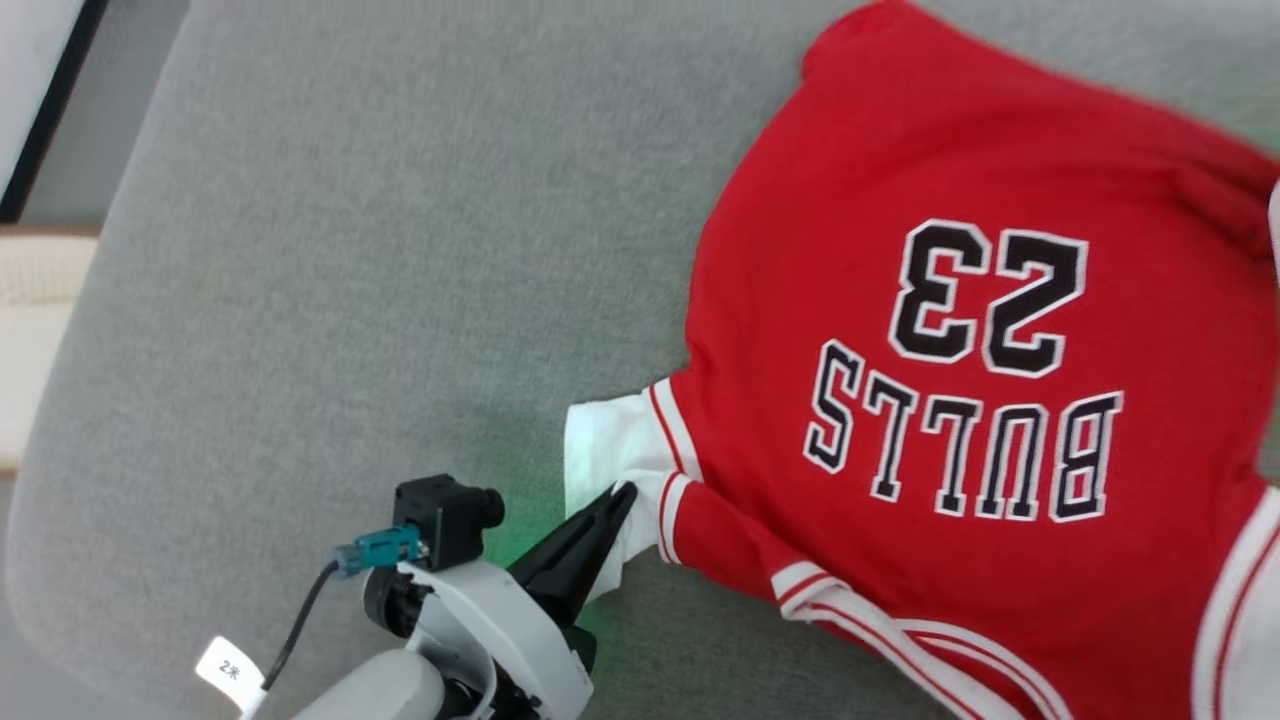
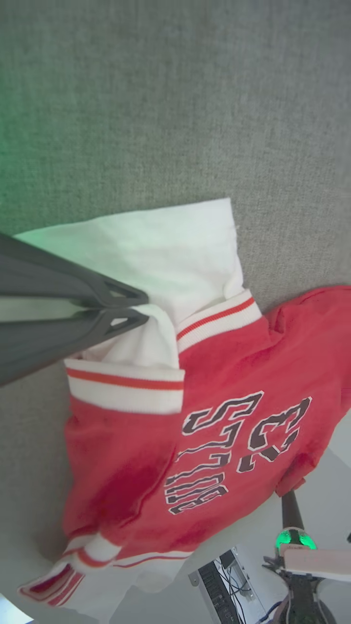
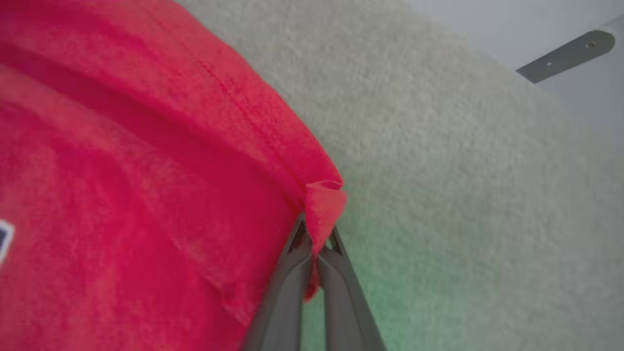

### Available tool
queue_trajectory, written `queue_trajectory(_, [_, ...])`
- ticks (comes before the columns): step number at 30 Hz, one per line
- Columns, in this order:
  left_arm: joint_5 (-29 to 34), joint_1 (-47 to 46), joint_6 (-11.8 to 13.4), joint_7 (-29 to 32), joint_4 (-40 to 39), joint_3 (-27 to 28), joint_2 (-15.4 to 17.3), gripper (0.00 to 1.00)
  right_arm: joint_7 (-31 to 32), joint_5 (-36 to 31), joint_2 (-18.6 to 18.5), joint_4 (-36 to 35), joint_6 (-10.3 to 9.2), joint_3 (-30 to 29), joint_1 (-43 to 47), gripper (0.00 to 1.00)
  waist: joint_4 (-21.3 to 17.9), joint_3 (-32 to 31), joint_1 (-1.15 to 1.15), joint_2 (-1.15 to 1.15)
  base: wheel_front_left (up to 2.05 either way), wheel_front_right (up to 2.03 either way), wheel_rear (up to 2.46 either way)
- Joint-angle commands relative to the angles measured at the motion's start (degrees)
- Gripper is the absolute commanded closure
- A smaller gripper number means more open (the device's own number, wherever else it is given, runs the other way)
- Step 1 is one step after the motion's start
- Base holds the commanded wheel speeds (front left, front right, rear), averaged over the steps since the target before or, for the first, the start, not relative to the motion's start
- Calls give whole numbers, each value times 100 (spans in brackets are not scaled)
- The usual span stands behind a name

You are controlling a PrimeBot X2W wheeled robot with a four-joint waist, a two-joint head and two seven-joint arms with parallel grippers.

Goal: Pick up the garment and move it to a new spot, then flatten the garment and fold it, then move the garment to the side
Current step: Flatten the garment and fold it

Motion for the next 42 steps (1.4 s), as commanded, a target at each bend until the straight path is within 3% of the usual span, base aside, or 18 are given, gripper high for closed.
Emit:
queue_trajectory(1, [-16, -22, -8, 17, 41, 16, 49, 100, 94, 226, -223, -217, -3, 197, 453, 100, -442, -597, 0, 0, 0, 0, 0])
queue_trajectory(6, [113, -13, 130, 116, 124, -33, 190, 100, 101, 711, -784, -1195, -3, 496, 1195, 100, -727, -889, 0, 0, 0, 0, 0])
queue_trajectory(12, [118, 9, 207, 187, 110, -18, 298, 100, 243, 1194, -1354, -2201, -4, 426, 2196, 100, -989, -1019, 0, 0, 0, 0, 0])
queue_trajectory(19, [72, 65, 280, 183, 45, 36, 385, 100, 533, 1415, -1669, -3129, -3, 192, 3433, 100, -1194, -1061, 0, 0, 0, 0, 0])
queue_trajectory(28, [11, 154, 329, 150, 13, 88, 472, 100, 1018, 1191, -1259, -4158, 2, -94, 5266, 100, -1458, -1057, 0, 0, 0, 0, 0])
queue_trajectory(34, [63, 88, 346, 183, 33, 51, 471, 100, 1278, 989, -809, -4401, 5, -168, 5886, 100, -1489, -1002, 0, 0, 0, 0, 0])
queue_trajectory(39, [91, 61, 326, 197, 61, 8, 432, 100, 1148, 827, -532, -4325, 17, -179, 6094, 100, -1473, -956, 0, 0, 0, 0, 0])
queue_trajectory(40, [91, 58, 319, 194, 69, 0, 425, 100, 1100, 761, -535, -4321, 16, -203, 6065, 70, -1472, -953, 0, 0, 0, 0, 0])
queue_trajectory(41, [90, 55, 314, 190, 76, -6, 415, 100, 981, 677, -556, -4358, 15, -269, 5983, 0, -1471, -955, 0, 0, 0, 0, 0])
queue_trajectory(42, [89, 53, 311, 186, 84, -8, 410, 100, 861, 630, -545, -4384, 12, -427, 5877, 0, -1472, -959, 0, 0, 0, 0, 0])
